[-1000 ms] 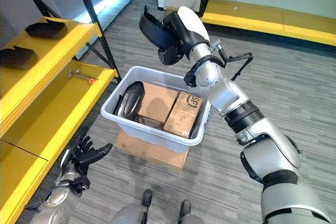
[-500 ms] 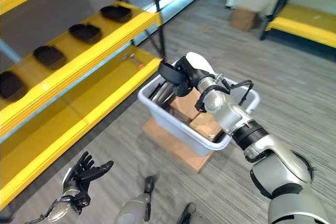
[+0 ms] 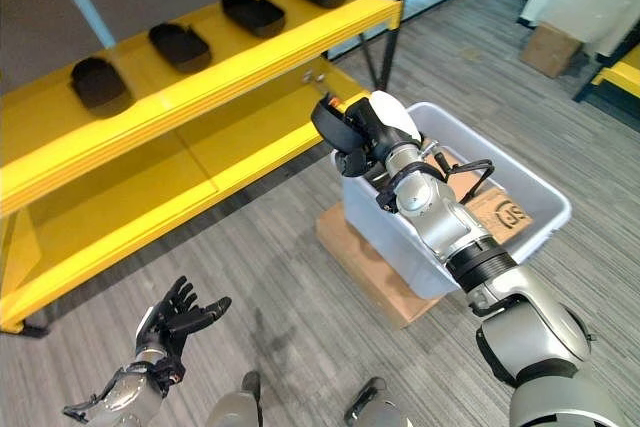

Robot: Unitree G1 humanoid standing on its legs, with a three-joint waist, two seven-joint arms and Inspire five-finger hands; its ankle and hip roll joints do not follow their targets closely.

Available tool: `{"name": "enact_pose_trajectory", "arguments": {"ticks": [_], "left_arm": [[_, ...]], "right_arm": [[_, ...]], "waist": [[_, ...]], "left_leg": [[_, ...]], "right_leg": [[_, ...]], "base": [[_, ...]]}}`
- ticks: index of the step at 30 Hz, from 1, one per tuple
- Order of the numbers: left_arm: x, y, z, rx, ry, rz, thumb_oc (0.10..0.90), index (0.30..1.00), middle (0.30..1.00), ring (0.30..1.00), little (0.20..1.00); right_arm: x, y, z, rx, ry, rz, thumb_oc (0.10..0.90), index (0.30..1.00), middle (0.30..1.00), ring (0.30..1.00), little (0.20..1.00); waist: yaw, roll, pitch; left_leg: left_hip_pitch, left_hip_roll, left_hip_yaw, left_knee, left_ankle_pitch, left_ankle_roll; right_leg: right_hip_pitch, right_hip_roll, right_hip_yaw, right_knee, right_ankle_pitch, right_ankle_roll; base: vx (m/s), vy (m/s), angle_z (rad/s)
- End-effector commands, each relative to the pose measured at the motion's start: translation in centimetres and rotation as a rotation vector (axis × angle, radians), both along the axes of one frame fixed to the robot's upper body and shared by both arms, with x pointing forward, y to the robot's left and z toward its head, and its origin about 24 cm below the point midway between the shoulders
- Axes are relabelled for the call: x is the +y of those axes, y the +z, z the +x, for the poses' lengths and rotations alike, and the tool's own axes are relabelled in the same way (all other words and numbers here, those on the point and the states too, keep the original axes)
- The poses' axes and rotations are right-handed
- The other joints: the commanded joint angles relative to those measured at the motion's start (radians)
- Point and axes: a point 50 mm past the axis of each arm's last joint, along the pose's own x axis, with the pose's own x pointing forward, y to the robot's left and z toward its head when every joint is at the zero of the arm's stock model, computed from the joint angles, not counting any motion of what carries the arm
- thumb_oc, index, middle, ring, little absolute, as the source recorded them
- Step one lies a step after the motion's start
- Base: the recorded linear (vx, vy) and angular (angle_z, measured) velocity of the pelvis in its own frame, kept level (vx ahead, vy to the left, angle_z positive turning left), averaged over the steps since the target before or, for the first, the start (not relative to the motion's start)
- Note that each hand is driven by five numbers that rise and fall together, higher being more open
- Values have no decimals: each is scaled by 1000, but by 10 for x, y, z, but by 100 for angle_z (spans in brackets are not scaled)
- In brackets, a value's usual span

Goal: Move parts from the plastic box to the shelf.

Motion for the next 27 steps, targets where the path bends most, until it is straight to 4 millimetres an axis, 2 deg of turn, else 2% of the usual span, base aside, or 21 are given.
{"name": "enact_pose_trajectory", "arguments": {"ticks": [1,4,5,6,7,10,15,18,22,25,27], "left_arm": [[21,36,2,-166,9,130,900,1000,1000,1000,1000],[20,38,3,-169,-10,152,900,1000,1000,1000,1000],[21,42,5,-183,-19,176,900,1000,1000,1000,1000],[21,42,5,-182,-18,177,900,1000,1000,1000,1000],[21,48,7,-211,-11,184,900,1000,1000,1000,1000],[22,49,7,-215,3,183,900,1000,1000,1000,1000],[28,48,3,-206,28,203,900,1000,1000,1000,1000],[33,49,4,-209,45,214,900,1000,1000,1000,1000],[34,48,5,-204,47,226,900,1000,1000,1000,1000],[34,51,8,-211,20,253,900,1000,1000,1000,1000],[33,53,15,-218,-19,274,900,1000,1000,1000,1000]], "right_arm": [[31,86,-8,-350,137,64,400,300,300,300,300],[35,79,-10,-339,151,48,400,300,300,300,300],[36,77,-9,-328,152,52,400,300,300,300,300],[36,76,-9,-327,154,53,400,300,300,300,300],[43,78,-6,-325,166,55,400,300,300,300,300],[48,77,-5,-317,171,54,400,300,300,300,300],[57,78,-1,-309,174,42,400,300,300,300,300],[60,90,-1,-348,172,47,400,300,300,300,300],[60,89,-2,-353,173,32,400,300,300,300,300],[57,90,-4,-364,174,1,400,300,300,300,300],[53,92,-5,-369,168,-16,400,300,300,300,300]], "waist": [[14,-13,-62],[25,-25,-64],[30,-39,-68],[30,-37,-71],[45,-57,-67],[57,-66,-65],[90,-81,-59],[121,-90,-59],[134,-96,-73],[141,-103,-87],[117,-109,-97]], "left_leg": [[-46,22,-36,52,-68,23],[-56,3,-37,63,-82,34],[-70,-7,-35,56,-63,46],[-60,-1,-42,59,-84,40],[-73,-16,-34,71,-81,58],[-80,-21,-33,98,-96,67],[-111,-49,-38,192,-160,103],[-160,-78,-52,304,-226,128],[-182,-93,-58,349,-257,145],[-199,-115,-73,374,-271,163],[-203,-152,-107,354,-256,177]], "right_leg": [[69,29,122,-46,-96,42],[75,20,127,-69,-71,56],[74,15,111,-104,-36,53],[79,22,124,-96,-55,64],[68,17,126,-134,-10,65],[68,18,137,-145,-1,71],[76,4,162,-170,29,88],[89,-19,182,-209,67,108],[107,-33,201,-239,106,117],[112,-44,242,-232,158,122],[88,-15,367,-202,207,116]], "base": [[-12,170,12],[-18,147,13],[4,88,29],[-59,129,25],[0,66,14],[-22,77,-10],[4,128,-5],[3,221,-3],[24,126,13],[49,146,24],[115,143,61]]}}
